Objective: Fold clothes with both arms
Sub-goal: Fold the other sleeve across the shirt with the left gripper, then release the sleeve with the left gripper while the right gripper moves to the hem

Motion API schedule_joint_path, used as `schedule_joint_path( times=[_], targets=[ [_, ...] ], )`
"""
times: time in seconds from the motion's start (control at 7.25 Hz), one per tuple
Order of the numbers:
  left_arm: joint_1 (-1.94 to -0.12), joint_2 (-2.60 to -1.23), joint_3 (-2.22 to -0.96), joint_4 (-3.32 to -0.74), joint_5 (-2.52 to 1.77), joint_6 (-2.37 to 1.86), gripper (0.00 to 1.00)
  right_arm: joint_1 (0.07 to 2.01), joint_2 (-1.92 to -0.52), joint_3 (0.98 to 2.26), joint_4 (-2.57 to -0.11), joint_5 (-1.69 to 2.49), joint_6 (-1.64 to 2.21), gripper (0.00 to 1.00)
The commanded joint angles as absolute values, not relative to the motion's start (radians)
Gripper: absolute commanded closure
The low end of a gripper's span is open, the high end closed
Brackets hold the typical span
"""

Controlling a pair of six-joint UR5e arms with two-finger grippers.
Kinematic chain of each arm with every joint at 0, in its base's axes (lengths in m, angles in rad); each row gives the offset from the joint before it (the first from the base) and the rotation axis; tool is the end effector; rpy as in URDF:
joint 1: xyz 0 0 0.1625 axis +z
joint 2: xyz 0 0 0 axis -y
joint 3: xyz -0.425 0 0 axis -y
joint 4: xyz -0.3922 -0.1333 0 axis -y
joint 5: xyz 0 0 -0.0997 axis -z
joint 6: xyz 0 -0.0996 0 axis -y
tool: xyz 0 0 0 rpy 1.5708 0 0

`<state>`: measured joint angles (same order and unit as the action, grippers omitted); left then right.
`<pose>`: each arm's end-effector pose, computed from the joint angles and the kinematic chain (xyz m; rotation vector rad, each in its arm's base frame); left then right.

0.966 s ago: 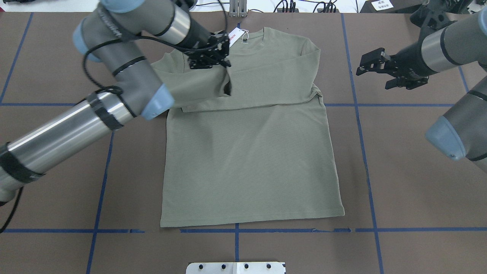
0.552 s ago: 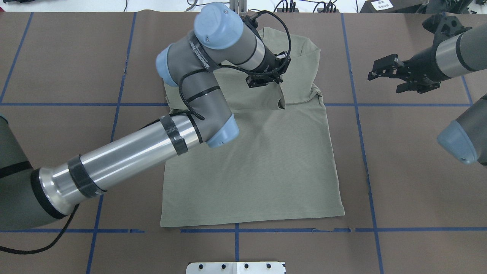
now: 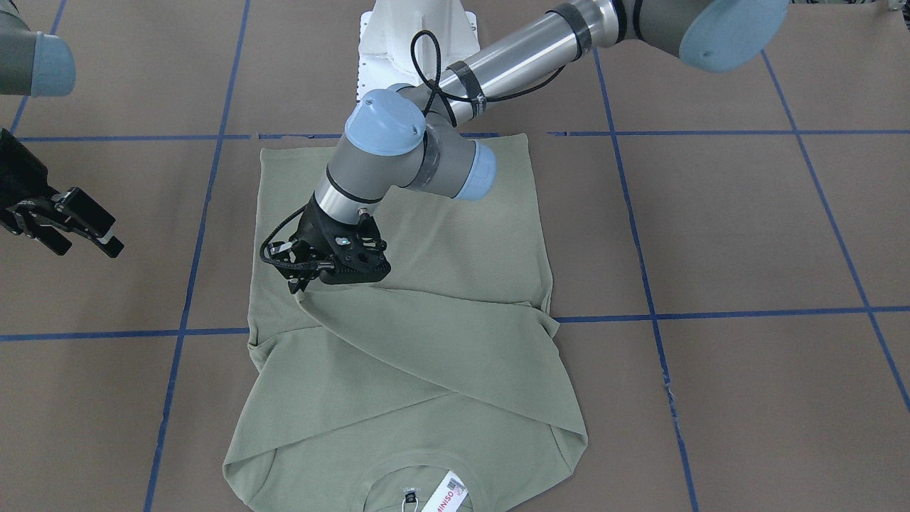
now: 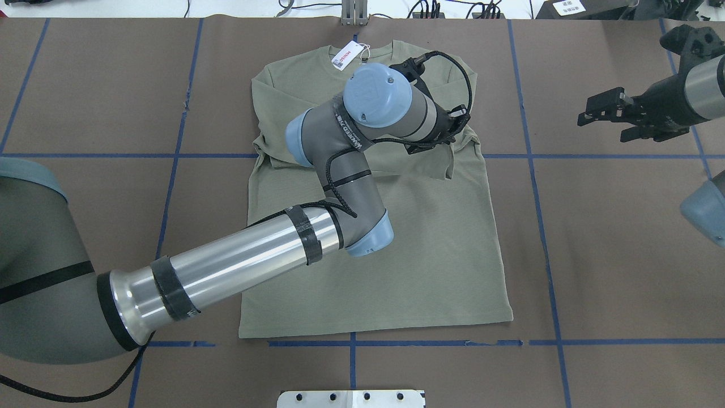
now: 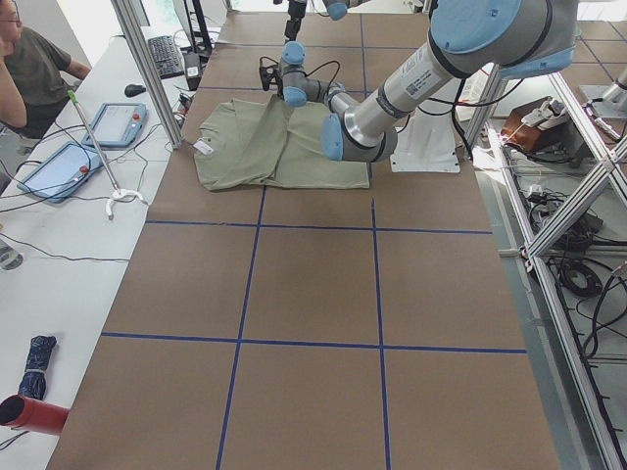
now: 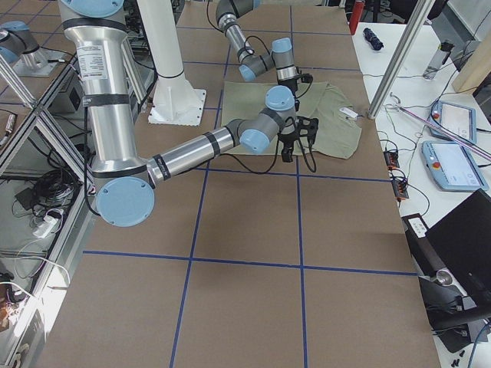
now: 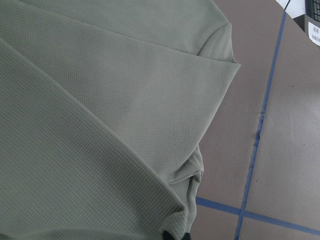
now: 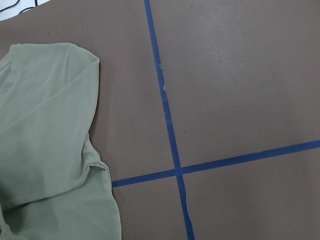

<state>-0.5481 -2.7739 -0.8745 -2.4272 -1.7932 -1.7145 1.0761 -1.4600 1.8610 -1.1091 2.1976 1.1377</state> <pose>0.6718 -0.5406 0.0474 0.0903 1.3784 -0.4281 -0.1877 -0.5057 0.4085 0.1436 -1.0106 0.3164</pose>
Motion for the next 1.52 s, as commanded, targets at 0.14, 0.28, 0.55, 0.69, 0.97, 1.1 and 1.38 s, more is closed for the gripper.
schedule_joint_path(
  times=[0.14,0.28,0.55,0.69,0.97,1.1,1.38],
  targets=[
    [-0.543,-2.806,-0.833,-2.47,-1.743,-1.716,0.2,1.077,-1.468,1.856,-1.109,2.198,1.124,0.0],
    [-0.557,-2.79,-0.874,-2.462,-1.758,-1.715,0.19,1.077,-1.468,1.856,-1.109,2.197,1.127,0.0],
    [-0.609,-2.639,-1.104,-2.352,-1.941,-1.715,0.19,1.04,-1.468,1.864,-1.106,2.189,1.153,0.0],
    [-0.623,-2.544,-1.244,-2.306,-1.966,-1.71,0.2,1.005,-1.468,1.868,-1.085,2.169,1.202,0.0],
    [-0.636,-2.369,-1.432,-2.295,-1.97,-1.707,0.2,0.867,-1.476,1.881,-1.028,2.009,1.342,0.0],
    [-0.668,-2.294,-1.53,-2.263,-1.971,-1.654,0.21,0.82,-1.477,1.896,-1.028,1.976,1.389,0.0],
    [-0.672,-2.197,-1.687,-2.144,-1.965,-1.559,0.21,0.743,-1.555,2.003,-1.028,1.934,1.468,0.0]
  ],
)
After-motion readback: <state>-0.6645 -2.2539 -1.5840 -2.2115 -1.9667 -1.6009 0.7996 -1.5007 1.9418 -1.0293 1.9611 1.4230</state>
